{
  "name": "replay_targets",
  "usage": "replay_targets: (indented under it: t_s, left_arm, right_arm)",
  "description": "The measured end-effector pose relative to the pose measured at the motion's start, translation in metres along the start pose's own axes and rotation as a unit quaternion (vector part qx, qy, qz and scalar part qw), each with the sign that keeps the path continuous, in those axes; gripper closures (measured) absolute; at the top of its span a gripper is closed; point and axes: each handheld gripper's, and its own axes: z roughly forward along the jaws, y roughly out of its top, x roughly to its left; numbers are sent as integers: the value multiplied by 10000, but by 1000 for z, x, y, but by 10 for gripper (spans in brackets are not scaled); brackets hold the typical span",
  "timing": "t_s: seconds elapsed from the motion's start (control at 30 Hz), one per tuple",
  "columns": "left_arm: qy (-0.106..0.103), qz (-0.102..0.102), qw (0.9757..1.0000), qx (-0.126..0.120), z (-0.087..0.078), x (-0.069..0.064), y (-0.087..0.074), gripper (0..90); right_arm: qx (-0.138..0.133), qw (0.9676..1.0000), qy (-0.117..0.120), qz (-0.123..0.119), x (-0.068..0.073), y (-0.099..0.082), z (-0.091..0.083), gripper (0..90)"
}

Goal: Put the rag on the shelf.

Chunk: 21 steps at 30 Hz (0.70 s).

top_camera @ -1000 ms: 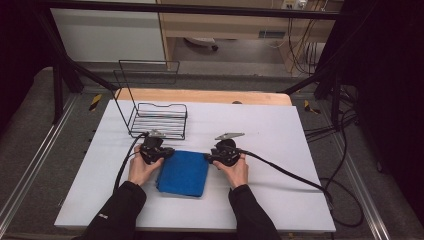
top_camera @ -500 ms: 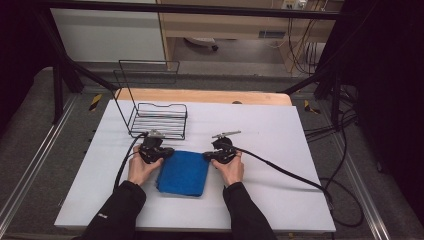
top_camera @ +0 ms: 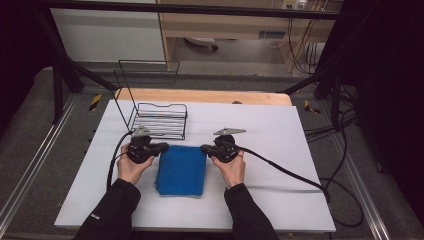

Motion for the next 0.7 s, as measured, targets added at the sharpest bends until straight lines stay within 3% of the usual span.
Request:
replay_targets:
  t_s: [0.2, 0.33, 0.7]
  left_arm:
    - [2, 58, 9993, -362, -19, -7, 3, 860]
    - [-8, 90, 9983, -579, -32, -13, 6, 860]
    - [72, 295, 9958, -869, -52, -27, 15, 859]
  right_arm:
    - [-268, 9990, 11, -365, 9, 9, -12, 864]
    - [-485, 9977, 74, -466, 14, 13, -20, 864]
    - [-897, 9926, 87, -813, 27, 24, -44, 864]
